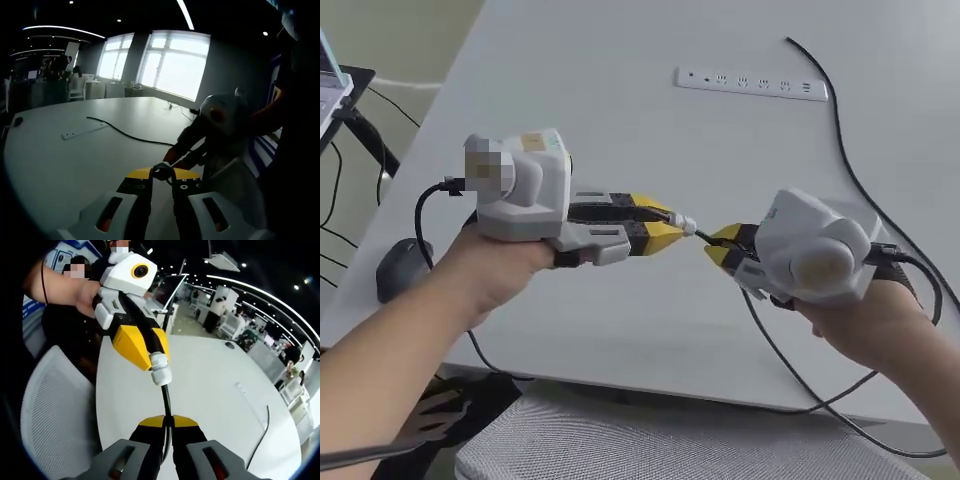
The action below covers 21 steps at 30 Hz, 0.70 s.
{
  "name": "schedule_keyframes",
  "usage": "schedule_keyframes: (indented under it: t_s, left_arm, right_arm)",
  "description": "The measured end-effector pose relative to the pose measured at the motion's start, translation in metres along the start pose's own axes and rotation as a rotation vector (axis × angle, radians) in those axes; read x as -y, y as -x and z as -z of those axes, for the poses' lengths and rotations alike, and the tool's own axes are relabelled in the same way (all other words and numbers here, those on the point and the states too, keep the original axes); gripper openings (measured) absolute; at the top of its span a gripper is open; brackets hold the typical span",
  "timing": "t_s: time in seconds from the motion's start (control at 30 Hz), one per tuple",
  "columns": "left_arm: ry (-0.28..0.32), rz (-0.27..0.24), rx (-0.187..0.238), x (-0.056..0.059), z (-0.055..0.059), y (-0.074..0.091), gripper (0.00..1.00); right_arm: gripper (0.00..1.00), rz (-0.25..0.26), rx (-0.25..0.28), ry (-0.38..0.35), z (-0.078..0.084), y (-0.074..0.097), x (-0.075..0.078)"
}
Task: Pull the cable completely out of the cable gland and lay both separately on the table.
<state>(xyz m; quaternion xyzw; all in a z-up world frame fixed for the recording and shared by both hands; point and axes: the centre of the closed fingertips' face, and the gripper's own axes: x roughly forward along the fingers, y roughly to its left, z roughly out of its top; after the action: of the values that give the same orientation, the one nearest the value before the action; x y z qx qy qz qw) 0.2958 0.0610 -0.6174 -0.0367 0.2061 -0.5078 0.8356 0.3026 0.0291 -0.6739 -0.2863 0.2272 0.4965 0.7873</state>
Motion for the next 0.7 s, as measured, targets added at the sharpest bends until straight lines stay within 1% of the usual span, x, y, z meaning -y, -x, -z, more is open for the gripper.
schedule_keyframes:
  t_s: [0.33,0.47,0.63,0.7]
  left_arm:
    - [0.002,-0.001,0.009,0.000,-0.002,0.001,0.15]
    - [0.004,-0.004,0.013,0.000,-0.002,0.002,0.15]
    - [0.004,-0.003,0.011,0.001,-0.001,0.002,0.15]
    - [0.010,-0.005,0.019,0.000,-0.002,0.002,0.15]
  right_arm:
    - [0.00,0.006,-0.033,-0.101,0.021,0.004,0.002]
    - [0.00,0.007,-0.044,-0.170,0.031,0.005,0.001]
    - [0.00,0.011,-0.056,-0.202,0.042,0.005,0.000]
    - [0.00,0.013,-0.068,-0.216,0.048,0.005,0.000]
